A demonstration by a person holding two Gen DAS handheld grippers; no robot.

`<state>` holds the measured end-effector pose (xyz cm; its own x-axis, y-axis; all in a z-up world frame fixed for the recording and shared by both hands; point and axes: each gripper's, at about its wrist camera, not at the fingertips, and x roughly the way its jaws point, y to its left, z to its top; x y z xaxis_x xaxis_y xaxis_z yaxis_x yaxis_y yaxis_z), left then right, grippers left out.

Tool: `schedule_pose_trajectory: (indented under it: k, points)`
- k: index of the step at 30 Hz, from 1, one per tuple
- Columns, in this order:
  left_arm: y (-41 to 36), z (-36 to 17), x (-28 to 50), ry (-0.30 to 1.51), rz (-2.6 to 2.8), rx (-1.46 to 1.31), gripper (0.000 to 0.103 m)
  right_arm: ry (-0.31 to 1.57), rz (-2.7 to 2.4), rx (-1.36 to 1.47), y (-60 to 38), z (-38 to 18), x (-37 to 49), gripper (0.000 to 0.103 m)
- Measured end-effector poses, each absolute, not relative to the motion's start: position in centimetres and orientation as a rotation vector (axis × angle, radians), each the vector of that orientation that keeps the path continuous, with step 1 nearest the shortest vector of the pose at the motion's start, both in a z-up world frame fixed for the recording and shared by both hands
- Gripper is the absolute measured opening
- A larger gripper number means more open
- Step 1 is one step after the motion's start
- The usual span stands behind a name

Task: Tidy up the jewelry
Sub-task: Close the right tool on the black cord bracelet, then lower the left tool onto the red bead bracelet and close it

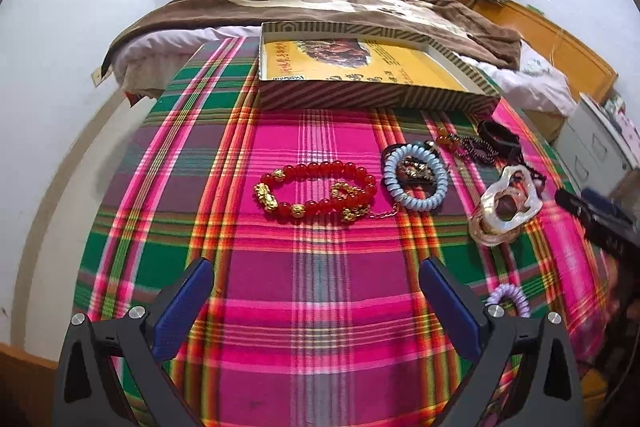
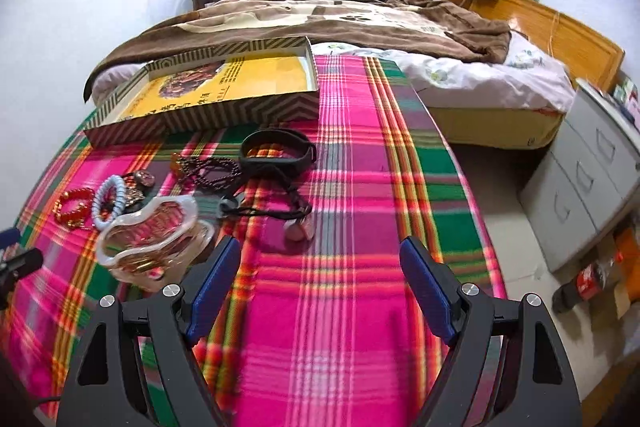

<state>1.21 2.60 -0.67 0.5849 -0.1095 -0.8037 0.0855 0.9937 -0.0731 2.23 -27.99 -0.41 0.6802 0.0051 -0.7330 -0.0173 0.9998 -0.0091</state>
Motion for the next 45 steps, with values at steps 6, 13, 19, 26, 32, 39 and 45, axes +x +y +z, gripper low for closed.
schedule_pose_trajectory:
  k: [6, 13, 19, 26, 32, 39, 45]
  points:
    - [4.7, -1.6, 2.4, 0.996, -0.125, -0.092, 0.103, 0.836, 0.094, -0.089, -27.6, -0.8, 4.6, 0.082]
    - [6.5, -1.4, 3.4, 1.001, -0.111, -0.118, 0.103, 0.882, 0.118, 0.081, -29.7, -1.3, 7.1, 0.082]
    - [6.7, -1.1, 4.5, 0.997, -0.087, -0.087, 0.103, 0.949, 0.095, 0.043, -29.4, -2.6, 8.8, 0.071]
    - [7.2, -1.5, 5.5, 1.006, -0.091, -0.102, 0.103, 0.942, 0.085, -0.031, -28.6, -3.1, 8.9, 0.040]
    - [7.4, -1.6, 6.9, 1.009, -0.085, -0.107, 0.103, 0.930, 0.061, 0.000, -29.4, -3.0, 8.8, 0.008]
    - [7.5, -2.0, 9.0, 1.017, -0.052, -0.078, 0.103, 0.869, 0.039, 0.072, -30.6, -1.8, 7.7, 0.008]
    - [7.4, -3.0, 9.2, 1.057, -0.023, -0.065, 0.098, 0.826, 0.040, 0.086, -30.5, -0.5, 6.9, 0.008]
